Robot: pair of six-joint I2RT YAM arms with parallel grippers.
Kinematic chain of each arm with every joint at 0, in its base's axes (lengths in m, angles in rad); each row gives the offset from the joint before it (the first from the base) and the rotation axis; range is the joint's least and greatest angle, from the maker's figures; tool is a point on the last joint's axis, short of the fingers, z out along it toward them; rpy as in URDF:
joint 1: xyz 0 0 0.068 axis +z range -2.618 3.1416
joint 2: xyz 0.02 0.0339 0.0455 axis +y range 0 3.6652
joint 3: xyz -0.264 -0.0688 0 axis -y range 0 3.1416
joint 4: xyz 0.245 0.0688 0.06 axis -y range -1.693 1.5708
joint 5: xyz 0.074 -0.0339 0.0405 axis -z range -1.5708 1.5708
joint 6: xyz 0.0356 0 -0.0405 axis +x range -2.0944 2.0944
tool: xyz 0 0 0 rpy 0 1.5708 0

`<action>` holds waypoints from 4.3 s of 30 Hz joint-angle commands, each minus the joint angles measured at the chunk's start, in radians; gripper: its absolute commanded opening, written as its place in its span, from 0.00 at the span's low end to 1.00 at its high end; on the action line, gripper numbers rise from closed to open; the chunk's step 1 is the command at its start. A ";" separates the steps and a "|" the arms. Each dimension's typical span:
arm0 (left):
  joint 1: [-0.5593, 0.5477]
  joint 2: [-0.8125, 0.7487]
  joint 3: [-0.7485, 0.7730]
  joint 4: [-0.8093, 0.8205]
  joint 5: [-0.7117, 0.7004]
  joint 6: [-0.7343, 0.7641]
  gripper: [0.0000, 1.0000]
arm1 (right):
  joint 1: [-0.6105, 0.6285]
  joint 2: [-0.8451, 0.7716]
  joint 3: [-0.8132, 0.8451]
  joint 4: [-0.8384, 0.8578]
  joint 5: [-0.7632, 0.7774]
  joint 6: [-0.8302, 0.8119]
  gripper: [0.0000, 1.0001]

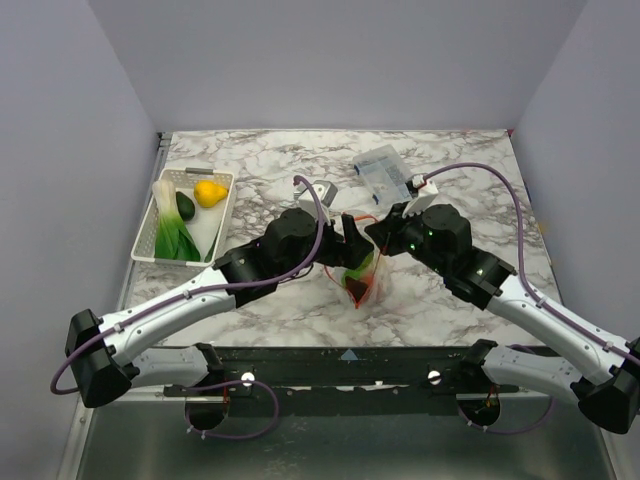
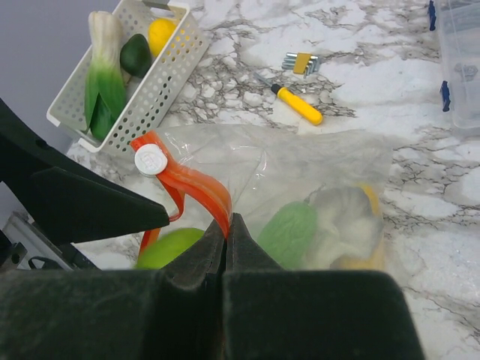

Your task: Place the food in the zip-top bag and seal the zipper

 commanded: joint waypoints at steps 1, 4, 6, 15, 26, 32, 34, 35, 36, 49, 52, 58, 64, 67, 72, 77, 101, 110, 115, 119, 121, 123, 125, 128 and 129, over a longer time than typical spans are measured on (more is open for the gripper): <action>-0.005 0.011 0.038 -0.036 -0.013 0.027 0.87 | 0.006 -0.026 -0.011 0.001 0.027 0.003 0.00; -0.005 -0.002 0.035 -0.040 -0.023 0.037 0.89 | 0.006 -0.027 -0.012 0.000 0.028 0.000 0.01; -0.006 -0.013 0.033 -0.045 -0.028 0.049 0.89 | 0.006 -0.027 -0.014 0.002 0.030 0.001 0.01; 0.012 -0.123 -0.024 -0.037 -0.151 0.079 0.88 | 0.006 -0.018 -0.012 0.002 0.030 -0.002 0.01; 0.297 -0.300 -0.166 -0.087 -0.307 -0.087 0.94 | 0.006 -0.009 -0.018 0.009 0.029 -0.005 0.01; 0.522 -0.287 -0.215 -0.066 -0.343 -0.135 0.95 | 0.006 -0.001 -0.014 0.011 0.021 -0.013 0.00; 0.583 -0.254 -0.202 -0.098 -0.356 -0.159 0.96 | 0.006 -0.004 -0.012 0.008 0.021 -0.016 0.01; 0.622 -0.234 -0.201 -0.102 -0.353 -0.172 0.96 | 0.006 -0.005 -0.012 0.005 0.023 -0.017 0.01; 0.651 -0.216 -0.202 -0.100 -0.344 -0.181 0.97 | 0.007 -0.006 -0.012 0.004 0.025 -0.020 0.01; 0.975 0.215 -0.093 0.019 -0.195 -0.205 0.94 | 0.005 -0.006 -0.004 -0.016 0.032 -0.042 0.01; 1.028 0.310 -0.028 0.007 -0.186 -0.201 0.92 | 0.006 0.000 -0.003 -0.022 0.033 -0.043 0.01; 1.084 0.441 0.039 0.045 -0.165 -0.197 0.91 | 0.006 0.015 -0.004 -0.021 0.029 -0.044 0.01; 1.111 0.520 0.110 0.078 -0.115 -0.212 0.91 | 0.006 0.045 0.002 -0.007 0.022 -0.041 0.01; 1.111 0.558 0.153 0.075 -0.094 -0.246 0.90 | 0.006 0.062 0.008 -0.002 0.016 -0.041 0.01; 1.114 0.635 0.218 0.044 -0.049 -0.360 0.90 | 0.006 0.082 0.019 0.002 0.013 -0.042 0.01; 1.122 0.681 0.237 0.004 -0.069 -0.507 0.90 | 0.006 0.087 0.028 -0.004 0.011 -0.045 0.01; 1.159 0.778 0.196 0.105 -0.007 -0.875 0.94 | 0.007 0.102 0.035 -0.013 0.004 -0.042 0.01; 1.156 0.795 0.218 0.005 -0.005 -0.938 0.84 | 0.006 0.102 0.040 -0.018 0.013 -0.044 0.01; 1.157 0.777 0.187 0.040 -0.019 -0.920 0.68 | 0.006 0.103 0.043 -0.016 0.008 -0.041 0.01; 1.156 0.743 0.153 0.057 -0.024 -0.902 0.54 | 0.007 0.097 0.043 -0.019 0.008 -0.042 0.01; 1.156 0.712 0.129 0.067 -0.029 -0.886 0.46 | 0.006 0.093 0.042 -0.020 0.010 -0.042 0.01; 1.156 0.674 0.104 0.071 -0.035 -0.873 0.40 | 0.006 0.090 0.039 -0.020 0.011 -0.040 0.01; 1.156 0.627 0.073 0.077 -0.039 -0.856 0.36 | 0.006 0.089 0.038 -0.020 0.009 -0.038 0.01; 1.156 0.542 0.020 0.097 -0.033 -0.815 0.28 | 0.006 0.087 0.041 -0.023 0.009 -0.036 0.01; 1.156 0.513 0.003 0.097 -0.027 -0.804 0.25 | 0.006 0.088 0.042 -0.024 0.010 -0.035 0.01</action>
